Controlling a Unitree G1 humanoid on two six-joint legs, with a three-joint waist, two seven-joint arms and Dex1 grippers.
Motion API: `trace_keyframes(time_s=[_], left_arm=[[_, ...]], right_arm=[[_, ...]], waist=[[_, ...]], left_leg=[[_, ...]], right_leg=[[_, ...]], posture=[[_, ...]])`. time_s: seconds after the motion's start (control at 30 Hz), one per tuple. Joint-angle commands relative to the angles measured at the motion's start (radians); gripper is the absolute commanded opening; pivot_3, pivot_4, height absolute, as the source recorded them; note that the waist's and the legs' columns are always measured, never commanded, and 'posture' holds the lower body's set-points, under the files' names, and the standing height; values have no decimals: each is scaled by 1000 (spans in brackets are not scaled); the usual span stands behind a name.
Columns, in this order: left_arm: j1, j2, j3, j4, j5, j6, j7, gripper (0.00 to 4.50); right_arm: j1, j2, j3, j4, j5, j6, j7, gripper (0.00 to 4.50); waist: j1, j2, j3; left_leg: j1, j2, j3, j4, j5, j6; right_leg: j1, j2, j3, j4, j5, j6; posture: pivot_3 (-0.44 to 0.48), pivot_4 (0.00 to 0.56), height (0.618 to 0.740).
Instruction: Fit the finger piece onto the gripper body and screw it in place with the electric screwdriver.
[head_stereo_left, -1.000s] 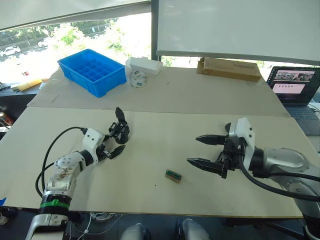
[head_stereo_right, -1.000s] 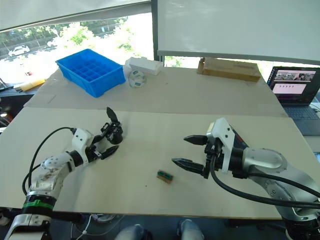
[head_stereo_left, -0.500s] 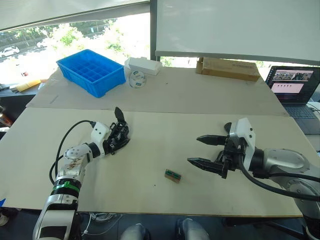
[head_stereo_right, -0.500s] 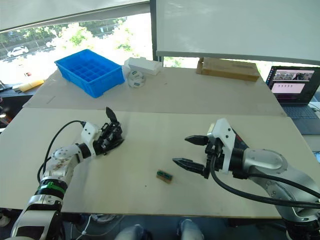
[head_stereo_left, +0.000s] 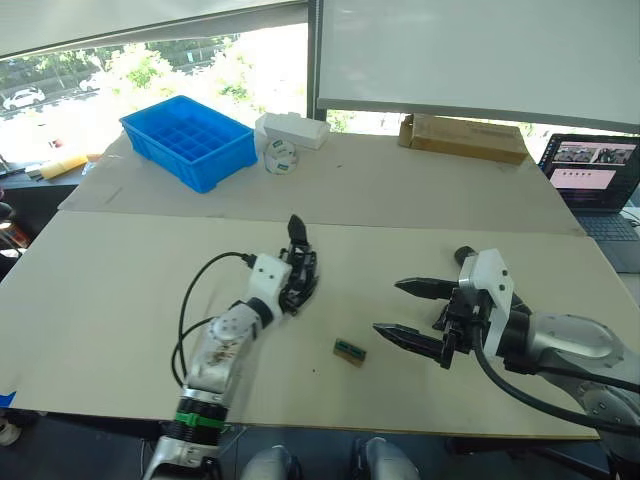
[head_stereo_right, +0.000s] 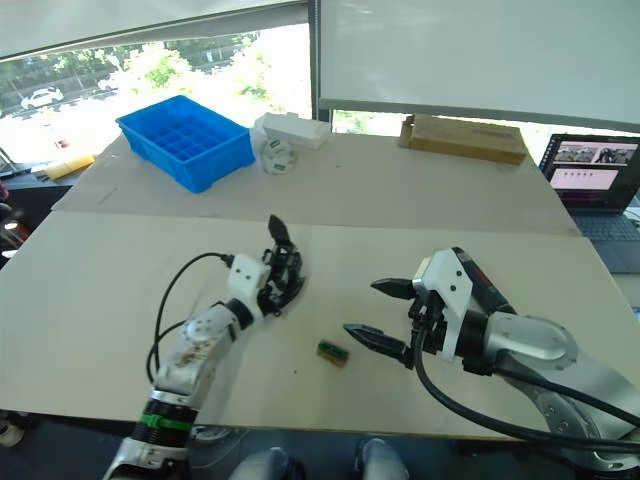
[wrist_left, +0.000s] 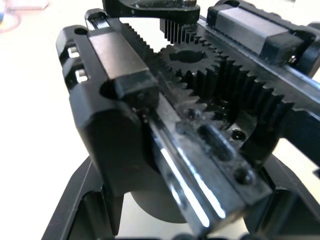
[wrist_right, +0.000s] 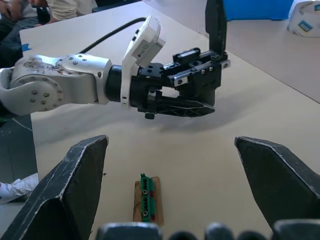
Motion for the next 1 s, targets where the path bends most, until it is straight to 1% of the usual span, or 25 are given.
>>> trace_keyframes(time_s=[0.03,0.1,0.23,0.33,0.43,0.5,0.53,0.57,0.6,0.63,0.73,0.77,0.8,0.83,0.9,0.93,1.0], left_arm=[[-48,-59,-22,-14,75,27,140,2382],[-56,-99,-21,6,95,47,203,2382],[-53,-126,-61,27,126,18,230,2382],[-62,-144,-51,67,136,-1,270,2382],[-58,-145,-51,88,135,-16,270,2382],[-32,-134,-48,99,122,-24,250,3416],[-19,-126,-45,101,110,-22,231,3626],[-6,-114,-45,100,99,-12,207,4130],[7,-102,-38,94,83,0,181,4477],[23,-84,-29,82,66,13,155,4477],[99,11,4,-17,-18,76,22,4477],[138,76,25,-79,-64,109,-55,4477],[162,121,38,-121,-98,133,-106,4477],[181,186,60,-157,-133,154,-166,4477],[184,327,107,-201,-208,180,-307,4477],[181,373,119,-213,-237,190,-352,4477],[146,483,135,-226,-301,182,-495,4477]], right_arm=[[14,-4,-4,-49,1,3,-22,4500],[22,-2,-1,-56,4,4,-31,4500],[24,0,6,-60,7,3,-44,4500],[20,-2,7,-49,6,-1,-48,4500],[16,-4,8,-43,3,-4,-48,4500],[12,-5,9,-37,-4,-7,-48,4500],[9,-6,10,-33,-8,-9,-47,4500],[6,-7,10,-29,-12,-10,-47,4500],[4,-9,9,-27,-16,-11,-47,4500],[2,-11,6,-25,-21,-13,-45,4500],[4,-35,-34,-12,-19,-8,-29,4500],[2,-53,-63,2,-5,8,-24,4500],[-1,-66,-82,12,4,19,-21,4500],[-6,-97,-95,30,5,48,-23,4500],[-35,-165,-112,96,6,135,-38,4500],[-48,-186,-116,119,13,168,-46,4500],[-135,-207,-119,206,74,320,-97,4500]], waist=[[-4,0,0],[-6,0,0],[-7,0,0],[-5,0,0],[0,0,0],[0,0,0],[0,0,0],[0,0,0],[-2,0,0],[-3,0,0],[-10,1,0],[-13,1,-1],[-17,1,-1],[-20,2,-1],[-21,3,-2],[-21,3,-2],[-20,3,-1]], left_leg=[[1,0,0,0,0,0],[1,0,1,0,0,0],[1,1,0,0,0,0],[1,1,0,0,0,0],[0,0,0,0,0,1],[1,0,0,0,0,1],[1,1,0,0,0,1],[1,1,0,0,0,1],[1,1,0,0,0,1],[1,1,0,0,0,1],[3,1,1,-1,0,1],[4,1,1,-1,0,1],[4,2,2,-1,0,1],[5,2,2,-2,0,1],[6,2,2,-2,0,0],[6,2,2,-1,0,-1],[5,2,2,-1,1,-1]], right_leg=[[0,0,0,0,0,0],[0,0,1,1,0,0],[0,-1,1,1,0,0],[0,-1,1,0,0,0],[0,-2,1,0,0,0],[0,-2,1,0,0,0],[0,-2,1,0,0,0],[0,-3,1,0,0,0],[0,-3,1,0,0,0],[0,-3,1,0,0,0],[0,-5,1,1,0,-1],[0,-5,2,1,0,-1],[0,-5,1,2,-1,-1],[0,-5,2,2,-1,-2],[0,-5,2,3,-2,-3],[0,-6,2,4,-2,-4],[-1,-6,2,4,-3,-5]], posture=[[0,150,738],[0,150,738],[0,150,738],[0,150,738],[0,150,738],[0,150,738],[0,150,738],[0,150,738],[0,150,738],[0,150,738],[0,150,738],[0,150,738],[0,150,738],[0,150,738],[0,150,738],[0,150,738],[0,150,738]])
